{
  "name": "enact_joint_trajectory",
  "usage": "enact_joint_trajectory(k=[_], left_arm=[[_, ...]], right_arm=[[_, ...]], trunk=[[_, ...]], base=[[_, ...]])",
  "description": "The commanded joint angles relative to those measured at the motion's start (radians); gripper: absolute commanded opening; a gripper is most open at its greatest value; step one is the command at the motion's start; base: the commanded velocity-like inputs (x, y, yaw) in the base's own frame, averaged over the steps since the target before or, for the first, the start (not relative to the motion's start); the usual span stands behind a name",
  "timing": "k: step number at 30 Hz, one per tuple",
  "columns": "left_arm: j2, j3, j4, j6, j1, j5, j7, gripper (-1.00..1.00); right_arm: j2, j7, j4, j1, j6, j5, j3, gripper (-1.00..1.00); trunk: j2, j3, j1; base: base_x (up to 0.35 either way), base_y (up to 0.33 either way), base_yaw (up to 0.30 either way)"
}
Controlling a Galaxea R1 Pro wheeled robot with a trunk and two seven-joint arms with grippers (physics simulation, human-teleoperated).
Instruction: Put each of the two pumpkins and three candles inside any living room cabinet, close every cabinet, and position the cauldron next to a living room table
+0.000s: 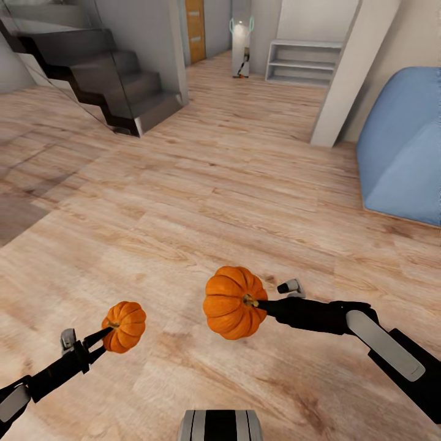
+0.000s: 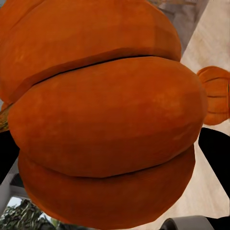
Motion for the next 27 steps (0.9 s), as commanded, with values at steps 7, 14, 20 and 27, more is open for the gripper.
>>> enact_joint_trajectory(k=[7, 14, 20, 27], left_arm=[[0.003, -0.008, 0.000, 0.068, 0.000, 0.005, -0.001, -1.00], [0.006, -0.008, 0.001, 0.073, 0.000, 0.006, -0.003, -1.00], [0.021, -0.009, 0.001, 0.074, 0.000, 0.002, -0.076, -1.00], [0.023, -0.011, 0.009, 0.075, 0.000, 0.000, -0.098, -1.00]], right_arm=[[-0.001, 0.000, 0.007, -0.001, 0.004, -0.006, 0.002, -1.00], [-0.001, -0.005, 0.009, -0.001, 0.004, -0.005, 0.002, -1.00], [-0.001, -0.007, 0.008, -0.001, 0.003, -0.005, 0.002, -1.00], [-0.001, -0.009, 0.012, -0.001, 0.003, -0.002, 0.002, -1.00]], trunk=[[0.001, 0.026, -0.003], [0.003, 0.055, -0.006], [0.004, 0.086, -0.009], [0.006, 0.125, -0.012]], base=[[0.000, 0.000, 0.000], [0.000, 0.000, 0.000], [0.000, 0.000, 0.000], [0.000, 0.000, 0.021]])
